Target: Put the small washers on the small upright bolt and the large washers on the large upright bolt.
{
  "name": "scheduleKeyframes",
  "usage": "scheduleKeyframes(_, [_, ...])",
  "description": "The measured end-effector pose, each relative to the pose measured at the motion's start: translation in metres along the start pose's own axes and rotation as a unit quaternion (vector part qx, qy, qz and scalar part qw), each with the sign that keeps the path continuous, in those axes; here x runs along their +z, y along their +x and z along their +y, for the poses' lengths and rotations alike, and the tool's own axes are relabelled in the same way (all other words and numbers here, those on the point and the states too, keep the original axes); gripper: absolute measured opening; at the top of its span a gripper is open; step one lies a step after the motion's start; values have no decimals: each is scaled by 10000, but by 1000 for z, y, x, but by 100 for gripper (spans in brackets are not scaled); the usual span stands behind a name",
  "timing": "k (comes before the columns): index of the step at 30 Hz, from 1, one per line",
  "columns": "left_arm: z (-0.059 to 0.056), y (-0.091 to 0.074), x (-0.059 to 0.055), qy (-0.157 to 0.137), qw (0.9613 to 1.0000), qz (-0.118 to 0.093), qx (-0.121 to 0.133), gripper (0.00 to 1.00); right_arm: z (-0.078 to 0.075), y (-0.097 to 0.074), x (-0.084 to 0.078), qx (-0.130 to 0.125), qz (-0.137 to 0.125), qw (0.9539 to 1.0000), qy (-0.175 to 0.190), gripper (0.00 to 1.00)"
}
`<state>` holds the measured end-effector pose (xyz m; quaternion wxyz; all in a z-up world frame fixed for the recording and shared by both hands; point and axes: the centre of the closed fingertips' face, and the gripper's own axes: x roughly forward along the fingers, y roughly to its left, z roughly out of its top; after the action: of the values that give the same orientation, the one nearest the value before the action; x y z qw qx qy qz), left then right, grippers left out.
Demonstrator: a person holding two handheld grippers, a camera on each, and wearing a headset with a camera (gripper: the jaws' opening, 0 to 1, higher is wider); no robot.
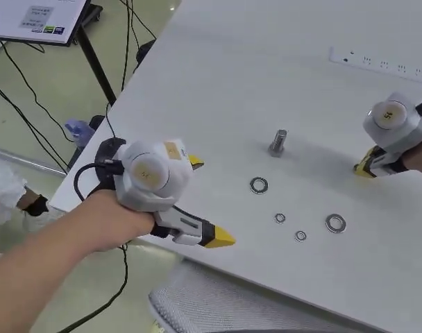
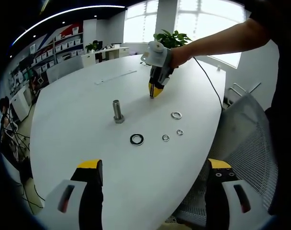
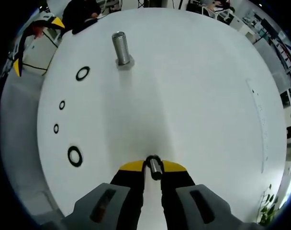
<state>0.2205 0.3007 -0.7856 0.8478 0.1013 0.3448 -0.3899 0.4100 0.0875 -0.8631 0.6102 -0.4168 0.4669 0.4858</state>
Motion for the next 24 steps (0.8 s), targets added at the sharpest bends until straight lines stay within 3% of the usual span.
scheduleKeyframes(15, [0,-2,-2,27,10000,63,-43,86,3,-3,2,46,-69,9999,64,20])
scheduleKeyframes(24, [2,-2,1,60,10000,40,-41,86,0,-13,6,39,-70,10000,15,22])
